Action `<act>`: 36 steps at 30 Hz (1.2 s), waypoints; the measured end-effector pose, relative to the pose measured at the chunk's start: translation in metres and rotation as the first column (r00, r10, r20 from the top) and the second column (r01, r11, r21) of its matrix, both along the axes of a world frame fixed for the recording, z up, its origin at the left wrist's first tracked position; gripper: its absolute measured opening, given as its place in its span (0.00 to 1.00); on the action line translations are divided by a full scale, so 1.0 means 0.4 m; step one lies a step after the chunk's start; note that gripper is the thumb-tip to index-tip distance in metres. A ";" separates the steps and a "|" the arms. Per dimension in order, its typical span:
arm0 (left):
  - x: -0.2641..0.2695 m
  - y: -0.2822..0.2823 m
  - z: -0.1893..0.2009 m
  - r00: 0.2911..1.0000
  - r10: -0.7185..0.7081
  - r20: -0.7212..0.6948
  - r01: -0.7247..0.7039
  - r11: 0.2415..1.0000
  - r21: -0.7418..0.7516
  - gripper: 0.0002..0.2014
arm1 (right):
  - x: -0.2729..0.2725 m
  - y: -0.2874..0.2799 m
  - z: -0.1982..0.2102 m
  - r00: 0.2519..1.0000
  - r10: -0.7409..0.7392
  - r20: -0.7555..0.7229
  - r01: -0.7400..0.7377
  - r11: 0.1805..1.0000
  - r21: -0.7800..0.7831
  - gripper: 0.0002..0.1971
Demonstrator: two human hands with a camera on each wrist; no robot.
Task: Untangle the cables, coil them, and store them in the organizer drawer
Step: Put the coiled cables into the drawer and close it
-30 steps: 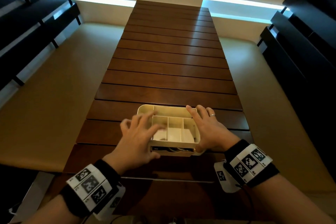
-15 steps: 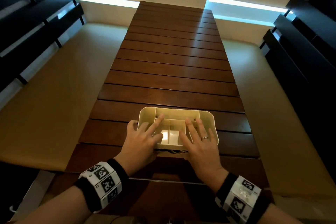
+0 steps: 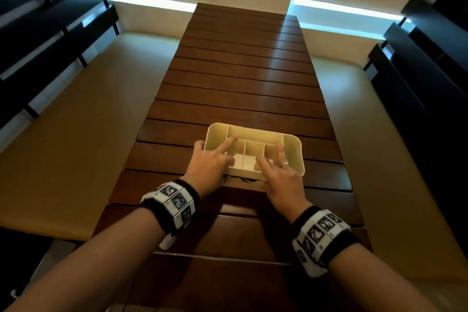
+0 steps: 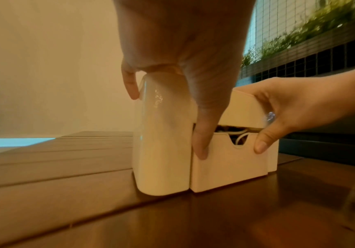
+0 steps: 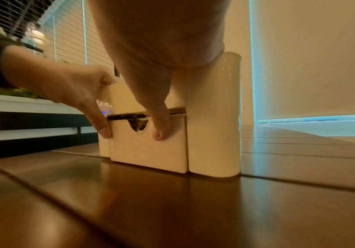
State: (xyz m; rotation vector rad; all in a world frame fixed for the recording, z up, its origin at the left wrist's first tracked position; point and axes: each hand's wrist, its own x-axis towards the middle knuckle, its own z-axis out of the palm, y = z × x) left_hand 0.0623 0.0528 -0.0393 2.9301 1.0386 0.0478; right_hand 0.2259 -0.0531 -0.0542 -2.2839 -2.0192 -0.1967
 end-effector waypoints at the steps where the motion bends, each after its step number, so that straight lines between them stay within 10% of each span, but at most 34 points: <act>1: 0.019 0.026 0.004 1.000 0.008 -0.020 -0.007 1.000 0.023 0.12 | 0.011 0.028 0.007 0.999 -0.018 -0.035 0.017 0.999 -0.031 0.32; 19: 0.151 0.355 -0.015 0.986 0.152 0.074 -0.160 0.980 0.121 0.41 | 0.175 0.405 0.014 0.997 -0.058 -0.041 0.059 0.998 0.009 0.45; 24: 0.133 0.342 -0.029 0.941 0.145 0.306 -0.169 0.984 0.054 0.48 | 0.174 0.367 0.011 0.990 -0.113 -0.082 0.124 0.982 0.144 0.49; 27: 0.108 0.319 -0.070 0.837 0.289 0.465 -0.234 0.957 -0.174 0.60 | 0.187 0.321 -0.006 0.887 -0.206 -0.413 0.311 0.928 0.206 0.57; 32: 0.095 0.304 -0.100 0.674 0.508 0.537 -0.123 0.793 -0.596 0.74 | 0.195 0.283 -0.056 0.473 -0.122 -0.873 0.441 0.890 0.114 0.71; 36: 0.119 0.288 -0.099 0.624 0.568 0.536 -0.187 0.775 -0.604 0.62 | 0.172 0.296 -0.071 0.473 -0.170 -0.865 0.457 0.886 0.076 0.64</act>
